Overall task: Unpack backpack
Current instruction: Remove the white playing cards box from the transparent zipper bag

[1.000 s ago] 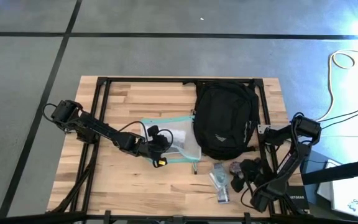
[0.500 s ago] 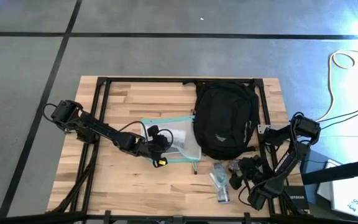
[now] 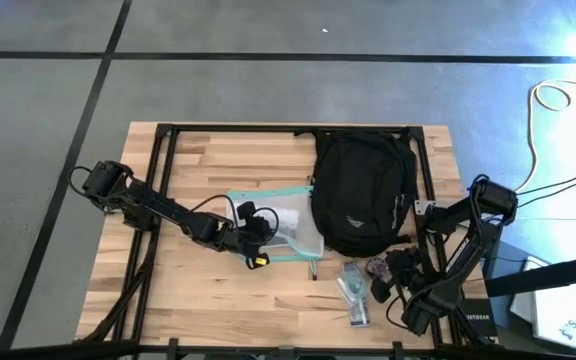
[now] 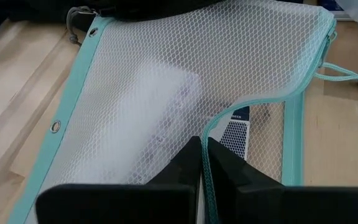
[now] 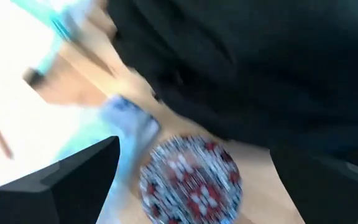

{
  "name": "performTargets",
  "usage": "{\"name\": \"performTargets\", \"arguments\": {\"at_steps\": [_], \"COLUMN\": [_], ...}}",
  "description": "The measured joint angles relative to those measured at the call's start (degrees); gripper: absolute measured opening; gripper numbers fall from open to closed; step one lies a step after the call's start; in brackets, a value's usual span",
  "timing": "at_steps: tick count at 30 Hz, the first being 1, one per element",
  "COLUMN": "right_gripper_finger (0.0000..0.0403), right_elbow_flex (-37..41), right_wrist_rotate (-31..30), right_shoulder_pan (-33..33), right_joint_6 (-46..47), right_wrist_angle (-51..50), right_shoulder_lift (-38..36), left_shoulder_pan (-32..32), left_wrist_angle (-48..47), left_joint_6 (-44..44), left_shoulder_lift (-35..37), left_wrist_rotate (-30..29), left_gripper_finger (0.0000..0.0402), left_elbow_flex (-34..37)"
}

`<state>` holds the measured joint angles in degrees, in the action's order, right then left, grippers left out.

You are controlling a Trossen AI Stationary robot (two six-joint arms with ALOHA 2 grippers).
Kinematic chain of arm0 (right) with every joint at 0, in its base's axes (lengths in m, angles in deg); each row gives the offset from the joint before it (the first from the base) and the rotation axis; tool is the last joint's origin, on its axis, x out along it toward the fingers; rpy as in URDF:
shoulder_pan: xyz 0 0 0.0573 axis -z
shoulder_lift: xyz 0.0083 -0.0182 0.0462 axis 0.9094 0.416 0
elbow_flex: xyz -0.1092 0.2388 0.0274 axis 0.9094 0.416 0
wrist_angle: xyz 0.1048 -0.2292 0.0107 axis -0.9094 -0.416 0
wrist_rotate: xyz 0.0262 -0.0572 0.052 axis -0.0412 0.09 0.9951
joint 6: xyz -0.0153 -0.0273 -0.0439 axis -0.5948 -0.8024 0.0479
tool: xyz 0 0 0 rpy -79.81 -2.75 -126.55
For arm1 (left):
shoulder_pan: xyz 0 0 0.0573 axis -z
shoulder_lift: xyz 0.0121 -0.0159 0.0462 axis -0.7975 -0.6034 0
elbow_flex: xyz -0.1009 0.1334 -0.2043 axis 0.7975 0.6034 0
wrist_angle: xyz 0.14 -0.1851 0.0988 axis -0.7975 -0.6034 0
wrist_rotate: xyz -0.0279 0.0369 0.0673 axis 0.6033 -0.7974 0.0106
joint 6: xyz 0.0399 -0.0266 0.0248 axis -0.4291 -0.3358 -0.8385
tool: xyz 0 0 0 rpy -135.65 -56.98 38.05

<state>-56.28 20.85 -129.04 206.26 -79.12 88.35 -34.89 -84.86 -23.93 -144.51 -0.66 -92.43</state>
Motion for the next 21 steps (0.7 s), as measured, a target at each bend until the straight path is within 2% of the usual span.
{"name": "performTargets", "arguments": {"at_steps": [3,5,8,10,13,16,18,21], "right_gripper_finger": [0.0399,0.0399,0.0399,0.0399,0.0399,0.0399,0.0394,0.0371], "right_elbow_flex": [-0.05,-0.74,-2.52,-2.69,-2.7,-2.75,-2.78,-2.8], "right_wrist_rotate": [-4.24,-7.62,-11.39,-11.71,-8.49,-2.24,2.02,8.75], "right_shoulder_pan": [1.85,4.13,9.26,13.32,19.32,24.43,27.45,31.34], "right_joint_6": [-2.2,-7.34,-24.81,-39.75,-63.2,-81.73,-89.95,-97.0], "right_wrist_angle": [1.06,4.08,15.2,26.27,44.69,60.68,68.15,74.67], "right_shoulder_lift": [-2.53,-3.2,-3.2,-3.2,-3.18,-2.21,-0.88,3.07], "left_shoulder_pan": [0.02,0.0,0.02,0.01,0.0,0.0,0.02,0.0], "left_wrist_angle": [0.01,0.01,0.18,0.6,1.53,1.69,1.45,1.32], "left_joint_6": [0.0,0.02,0.02,0.02,0.0,0.02,0.0,0.02], "left_shoulder_lift": [0.0,0.0,0.0,0.0,0.0,0.0,0.0,0.0], "left_wrist_rotate": [-0.02,-0.02,-0.02,-0.02,-0.02,-0.02,-0.02,-0.02], "left_gripper_finger": [0.0,0.0,0.0,0.0,0.0,0.0,0.0,0.0], "left_elbow_flex": [0.0,0.0,0.02,0.02,0.04,0.04,0.04,0.04]}}
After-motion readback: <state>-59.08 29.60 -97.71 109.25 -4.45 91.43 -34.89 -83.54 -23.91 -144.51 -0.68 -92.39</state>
